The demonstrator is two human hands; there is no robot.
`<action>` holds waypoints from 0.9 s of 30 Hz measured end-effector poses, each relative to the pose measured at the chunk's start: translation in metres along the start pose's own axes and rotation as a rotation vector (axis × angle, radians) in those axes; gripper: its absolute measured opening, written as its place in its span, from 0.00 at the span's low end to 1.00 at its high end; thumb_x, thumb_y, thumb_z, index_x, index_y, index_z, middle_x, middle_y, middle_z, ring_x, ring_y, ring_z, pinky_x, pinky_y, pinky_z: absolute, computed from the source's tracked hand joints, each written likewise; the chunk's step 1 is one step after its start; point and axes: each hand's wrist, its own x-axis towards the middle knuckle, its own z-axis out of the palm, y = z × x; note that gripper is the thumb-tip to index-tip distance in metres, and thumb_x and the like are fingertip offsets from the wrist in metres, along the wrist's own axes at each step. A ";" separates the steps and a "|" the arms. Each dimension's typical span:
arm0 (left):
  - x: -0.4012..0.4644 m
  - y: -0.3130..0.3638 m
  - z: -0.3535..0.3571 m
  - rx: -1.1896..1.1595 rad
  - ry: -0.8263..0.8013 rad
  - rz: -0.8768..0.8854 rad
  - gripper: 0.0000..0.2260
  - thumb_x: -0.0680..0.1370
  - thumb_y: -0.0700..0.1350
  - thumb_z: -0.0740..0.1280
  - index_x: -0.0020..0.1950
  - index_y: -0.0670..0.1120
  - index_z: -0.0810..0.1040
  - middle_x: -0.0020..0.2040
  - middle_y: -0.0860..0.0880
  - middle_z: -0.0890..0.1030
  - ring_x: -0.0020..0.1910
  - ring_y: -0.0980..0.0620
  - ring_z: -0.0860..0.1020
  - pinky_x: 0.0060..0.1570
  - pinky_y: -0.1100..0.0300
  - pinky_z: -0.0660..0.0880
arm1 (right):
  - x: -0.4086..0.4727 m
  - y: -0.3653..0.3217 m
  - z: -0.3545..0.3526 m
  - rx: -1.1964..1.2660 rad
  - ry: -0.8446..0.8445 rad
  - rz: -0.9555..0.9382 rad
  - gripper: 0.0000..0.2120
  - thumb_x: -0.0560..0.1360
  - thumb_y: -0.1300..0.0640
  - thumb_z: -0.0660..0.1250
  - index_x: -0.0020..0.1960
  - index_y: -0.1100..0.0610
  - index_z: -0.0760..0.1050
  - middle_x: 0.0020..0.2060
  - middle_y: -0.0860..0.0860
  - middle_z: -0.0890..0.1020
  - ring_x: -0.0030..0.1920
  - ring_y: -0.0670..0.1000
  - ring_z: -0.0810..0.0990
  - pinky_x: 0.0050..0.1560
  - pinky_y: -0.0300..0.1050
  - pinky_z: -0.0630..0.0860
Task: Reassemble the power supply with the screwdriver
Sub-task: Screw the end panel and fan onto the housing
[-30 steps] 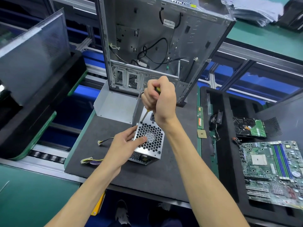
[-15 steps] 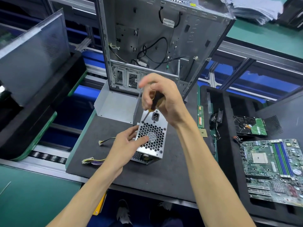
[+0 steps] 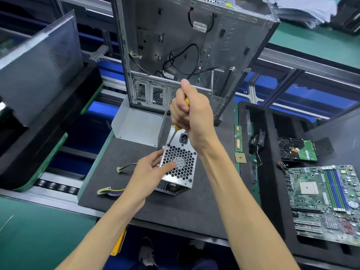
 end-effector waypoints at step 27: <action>0.002 0.000 -0.003 0.021 0.004 -0.015 0.24 0.76 0.45 0.75 0.72 0.48 0.75 0.61 0.55 0.84 0.60 0.59 0.81 0.67 0.53 0.75 | 0.005 -0.002 -0.003 -0.026 -0.240 0.090 0.27 0.83 0.58 0.55 0.25 0.52 0.59 0.21 0.48 0.58 0.24 0.50 0.54 0.30 0.48 0.49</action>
